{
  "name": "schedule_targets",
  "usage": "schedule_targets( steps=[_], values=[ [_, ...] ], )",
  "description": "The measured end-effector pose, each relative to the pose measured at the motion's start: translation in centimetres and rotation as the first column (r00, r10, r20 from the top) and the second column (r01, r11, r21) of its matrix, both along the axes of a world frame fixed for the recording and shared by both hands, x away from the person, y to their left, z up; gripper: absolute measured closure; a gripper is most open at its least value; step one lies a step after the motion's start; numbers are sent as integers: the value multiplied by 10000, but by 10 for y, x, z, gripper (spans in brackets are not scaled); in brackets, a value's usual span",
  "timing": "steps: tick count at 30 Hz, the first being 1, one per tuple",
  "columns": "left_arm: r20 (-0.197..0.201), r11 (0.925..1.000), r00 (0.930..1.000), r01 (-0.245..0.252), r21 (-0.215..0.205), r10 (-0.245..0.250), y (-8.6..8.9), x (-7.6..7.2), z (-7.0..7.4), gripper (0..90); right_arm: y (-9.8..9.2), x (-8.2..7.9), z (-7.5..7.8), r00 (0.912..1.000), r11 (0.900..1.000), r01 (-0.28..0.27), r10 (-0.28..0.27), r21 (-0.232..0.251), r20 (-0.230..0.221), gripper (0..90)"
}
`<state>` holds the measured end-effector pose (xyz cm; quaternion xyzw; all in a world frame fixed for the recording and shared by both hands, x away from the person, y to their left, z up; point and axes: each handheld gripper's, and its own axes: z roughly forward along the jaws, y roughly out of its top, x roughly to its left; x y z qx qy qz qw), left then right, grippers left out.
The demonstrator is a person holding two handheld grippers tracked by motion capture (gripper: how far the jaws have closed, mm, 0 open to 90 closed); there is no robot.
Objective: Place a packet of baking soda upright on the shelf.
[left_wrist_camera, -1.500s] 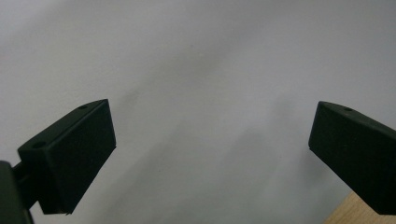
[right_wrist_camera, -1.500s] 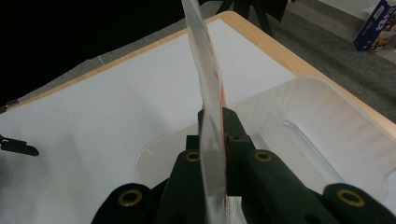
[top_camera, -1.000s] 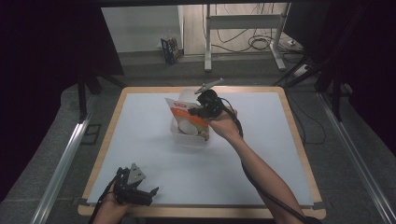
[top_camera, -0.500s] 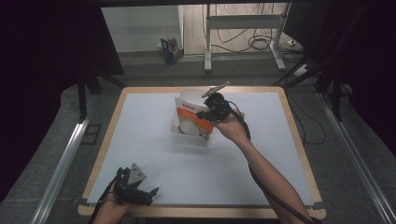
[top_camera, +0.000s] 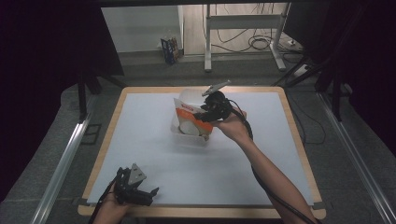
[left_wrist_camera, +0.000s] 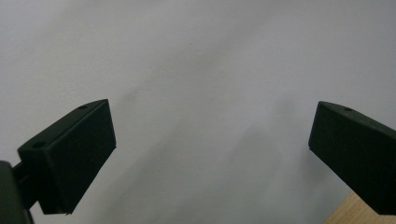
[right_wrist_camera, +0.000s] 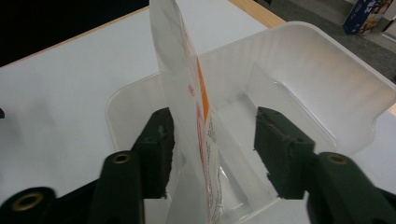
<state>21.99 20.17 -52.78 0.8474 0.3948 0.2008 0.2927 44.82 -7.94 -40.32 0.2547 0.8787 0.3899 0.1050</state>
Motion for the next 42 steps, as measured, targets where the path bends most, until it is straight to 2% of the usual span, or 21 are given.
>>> schedule_targets(
  steps=[7, 23, 30, 42],
  values=[
    [-2, 10000, 10000, -6, -7, 6, 0, 0, 0, 7, -1, -5, 1, 9999, 9998, -11, 14, -186, 162, 346],
    [-23, 9999, 10000, -46, -108, 46, 1, 1, 0, 7, -11, -20, 5, 9985, 9999, -84, 91, -134, 549, 141],
    [-73, 9997, 9999, -109, -217, 107, 2, 1, 0, 8, -21, -22, 2, 9985, 9999, -94, 96, -40, 532, 80],
    [-60, 9997, 9999, -117, -194, 116, 2, 1, 0, 8, -29, -32, -4, 9976, 9992, -221, 241, -319, 655, 38]
  ],
)
